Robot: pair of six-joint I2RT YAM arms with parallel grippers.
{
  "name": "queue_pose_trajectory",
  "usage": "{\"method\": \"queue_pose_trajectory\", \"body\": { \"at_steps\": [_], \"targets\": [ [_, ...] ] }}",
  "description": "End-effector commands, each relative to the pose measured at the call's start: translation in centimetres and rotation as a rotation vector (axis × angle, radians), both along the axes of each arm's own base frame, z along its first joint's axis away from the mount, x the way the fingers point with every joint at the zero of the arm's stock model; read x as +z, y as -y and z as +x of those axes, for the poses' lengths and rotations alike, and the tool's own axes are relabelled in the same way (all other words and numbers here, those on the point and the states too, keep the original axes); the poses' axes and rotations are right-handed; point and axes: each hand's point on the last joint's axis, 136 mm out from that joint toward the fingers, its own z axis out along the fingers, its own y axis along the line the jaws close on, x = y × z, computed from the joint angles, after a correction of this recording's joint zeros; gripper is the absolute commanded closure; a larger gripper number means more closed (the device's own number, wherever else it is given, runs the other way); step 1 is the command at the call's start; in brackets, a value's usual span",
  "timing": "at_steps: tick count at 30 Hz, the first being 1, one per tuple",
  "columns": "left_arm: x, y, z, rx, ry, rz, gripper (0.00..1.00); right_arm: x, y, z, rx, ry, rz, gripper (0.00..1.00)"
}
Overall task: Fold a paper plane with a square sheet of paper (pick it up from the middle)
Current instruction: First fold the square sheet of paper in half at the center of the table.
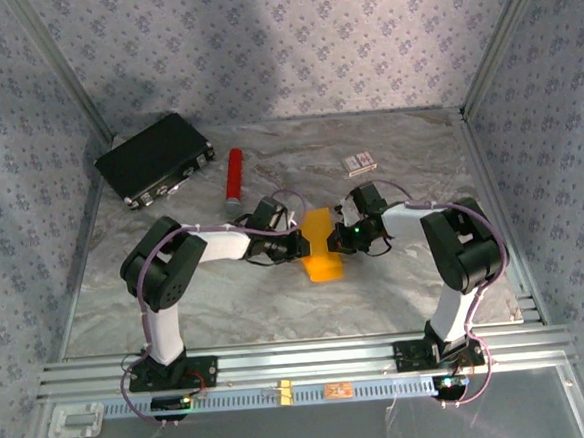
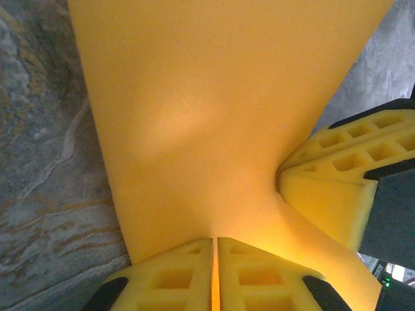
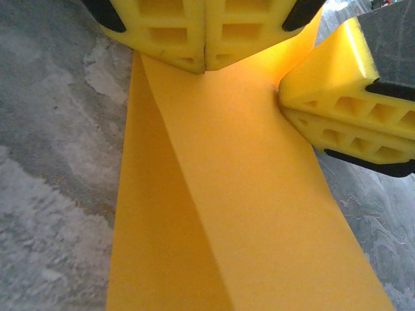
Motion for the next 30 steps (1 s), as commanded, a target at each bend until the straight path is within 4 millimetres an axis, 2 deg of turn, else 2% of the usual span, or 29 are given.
{"method": "queue_pose_trajectory", "body": {
  "at_steps": [1, 4, 8, 12, 18, 25, 28, 30],
  "targets": [
    [3.7, 0.9, 1.1, 0.005, 0.051, -0.062, 0.89, -4.4, 3.6, -3.0, -0.052, -0.129, -0.201, 1.00],
    [5.5, 2.1, 1.0, -0.004, 0.051, -0.134, 0.88, -4.4, 3.5, -2.9, -0.053, -0.127, -0.199, 1.00],
    [5.2, 2.6, 0.2, -0.016, 0.034, -0.135, 0.88, -4.4, 3.7, -3.0, -0.052, -0.127, -0.204, 1.00],
    [3.5, 2.3, -0.7, -0.007, 0.001, -0.119, 0.88, -4.7, 3.7, -3.1, -0.054, -0.131, -0.205, 1.00],
    [0.5, 0.9, -2.0, 0.004, -0.025, -0.053, 0.89, -4.7, 3.7, -3.2, -0.051, -0.134, -0.204, 1.00],
    [-2.0, -0.4, -3.0, 0.007, -0.052, 0.005, 0.90, -4.7, 3.7, -3.1, -0.055, -0.134, -0.204, 1.00],
    [-1.3, -0.4, -3.0, 0.005, -0.042, -0.004, 0.89, -4.7, 3.7, -3.1, -0.054, -0.133, -0.202, 1.00],
    [0.0, 0.1, -2.6, 0.001, -0.021, -0.025, 0.89, -4.6, 3.7, -3.1, -0.055, -0.132, -0.204, 1.00]
  ]
}}
